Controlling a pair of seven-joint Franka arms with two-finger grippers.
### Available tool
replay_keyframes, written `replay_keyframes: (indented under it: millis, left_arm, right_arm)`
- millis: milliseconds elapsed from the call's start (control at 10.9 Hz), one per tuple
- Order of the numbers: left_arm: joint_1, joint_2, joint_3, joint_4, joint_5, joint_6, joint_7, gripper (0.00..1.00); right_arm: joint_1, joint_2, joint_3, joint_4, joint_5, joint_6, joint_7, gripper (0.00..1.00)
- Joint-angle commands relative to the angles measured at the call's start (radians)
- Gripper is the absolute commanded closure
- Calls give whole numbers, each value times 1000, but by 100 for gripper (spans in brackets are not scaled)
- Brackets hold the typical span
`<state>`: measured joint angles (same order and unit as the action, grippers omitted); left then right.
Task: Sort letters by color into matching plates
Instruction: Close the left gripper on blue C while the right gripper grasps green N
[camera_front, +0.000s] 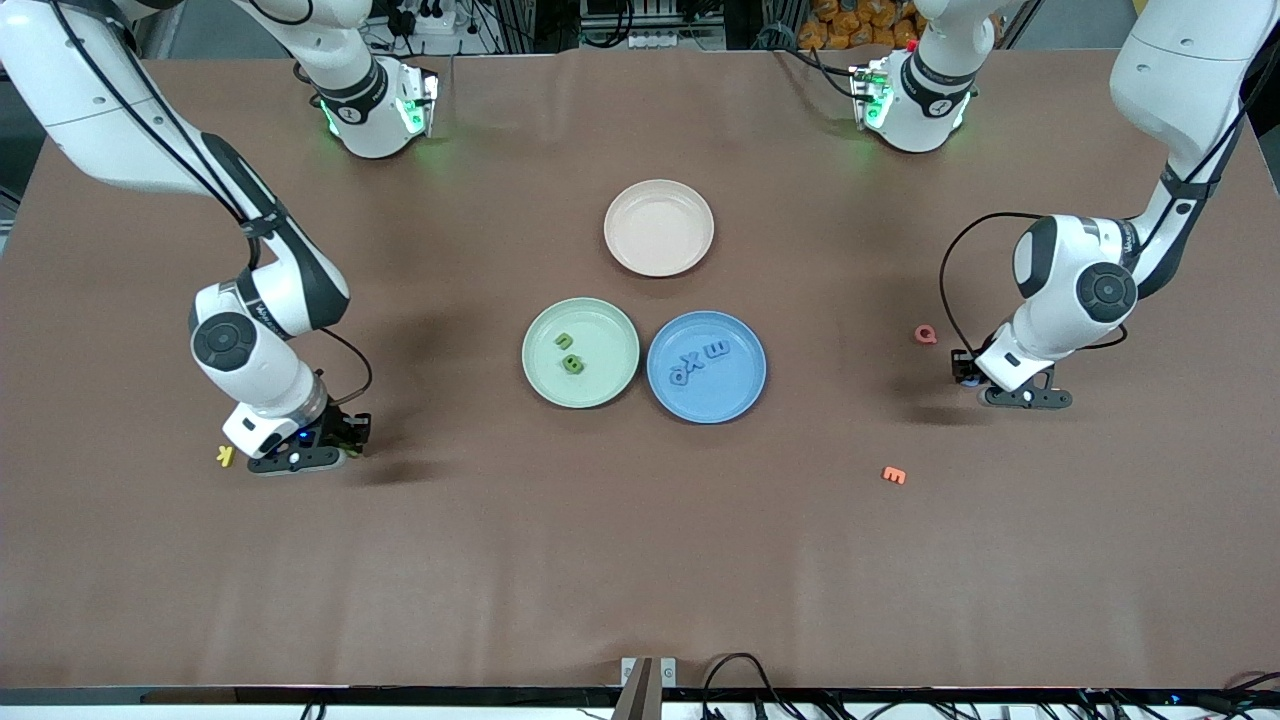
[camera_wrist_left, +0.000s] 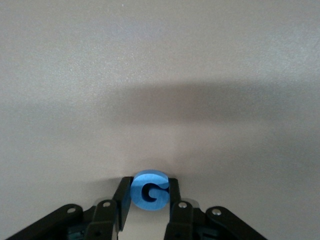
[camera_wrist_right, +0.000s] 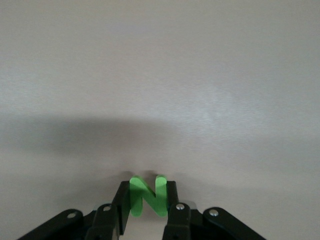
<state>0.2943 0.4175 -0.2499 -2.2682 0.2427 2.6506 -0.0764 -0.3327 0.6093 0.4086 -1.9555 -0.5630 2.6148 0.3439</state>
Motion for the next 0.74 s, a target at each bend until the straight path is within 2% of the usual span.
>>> replay_keyframes:
  millis: [0, 368, 644]
  left_arm:
    - [6, 3, 3, -2, 12, 11, 3, 100]
    - [-7, -11, -6, 25, 10, 11, -43, 100]
    - [-12, -40, -63, 59, 9, -21, -127, 100]
  right_arm:
    - [46, -6, 7, -5, -5, -5, 96, 81]
    - [109, -11, 44, -3, -5, -51, 204, 81]
    - [136, -19, 116, -2, -3, -94, 299, 81]
